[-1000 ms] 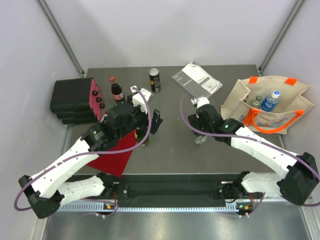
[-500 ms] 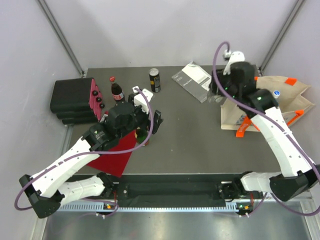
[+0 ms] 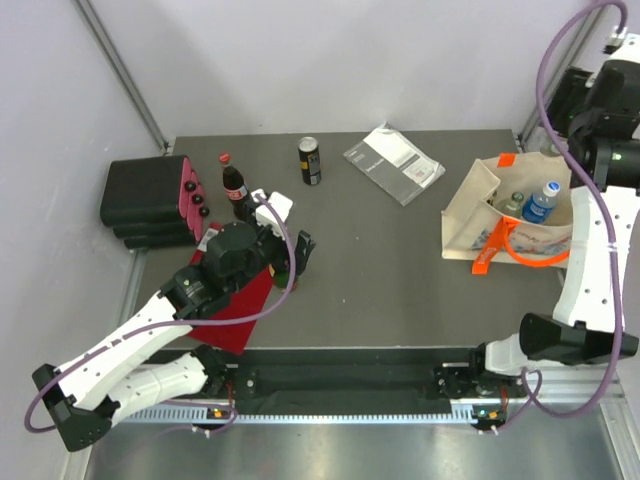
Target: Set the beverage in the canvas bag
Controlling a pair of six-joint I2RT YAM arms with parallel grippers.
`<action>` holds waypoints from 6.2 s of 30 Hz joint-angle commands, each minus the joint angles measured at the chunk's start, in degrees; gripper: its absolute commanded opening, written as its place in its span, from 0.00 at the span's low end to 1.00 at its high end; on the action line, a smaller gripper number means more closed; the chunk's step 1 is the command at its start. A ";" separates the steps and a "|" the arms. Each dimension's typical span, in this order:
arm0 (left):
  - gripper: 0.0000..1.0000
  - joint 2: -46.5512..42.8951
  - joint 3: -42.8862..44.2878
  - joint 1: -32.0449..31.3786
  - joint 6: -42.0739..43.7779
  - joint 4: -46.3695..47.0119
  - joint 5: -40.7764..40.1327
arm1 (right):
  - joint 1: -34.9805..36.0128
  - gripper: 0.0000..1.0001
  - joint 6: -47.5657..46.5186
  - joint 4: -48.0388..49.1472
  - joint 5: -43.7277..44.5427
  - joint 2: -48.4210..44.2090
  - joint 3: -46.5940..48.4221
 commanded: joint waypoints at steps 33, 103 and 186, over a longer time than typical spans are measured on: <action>0.95 -1.52 -2.41 -0.13 0.24 7.63 -1.46 | -16.46 0.00 -2.87 32.60 3.32 8.75 -18.44; 0.95 -4.42 -2.41 -0.57 0.68 7.28 -2.25 | -18.75 0.56 7.15 36.12 -0.81 15.52 -33.84; 0.95 -18.84 -8.74 -0.39 -0.46 16.24 -40.75 | 70.46 0.74 -10.60 89.56 -16.90 18.67 -54.76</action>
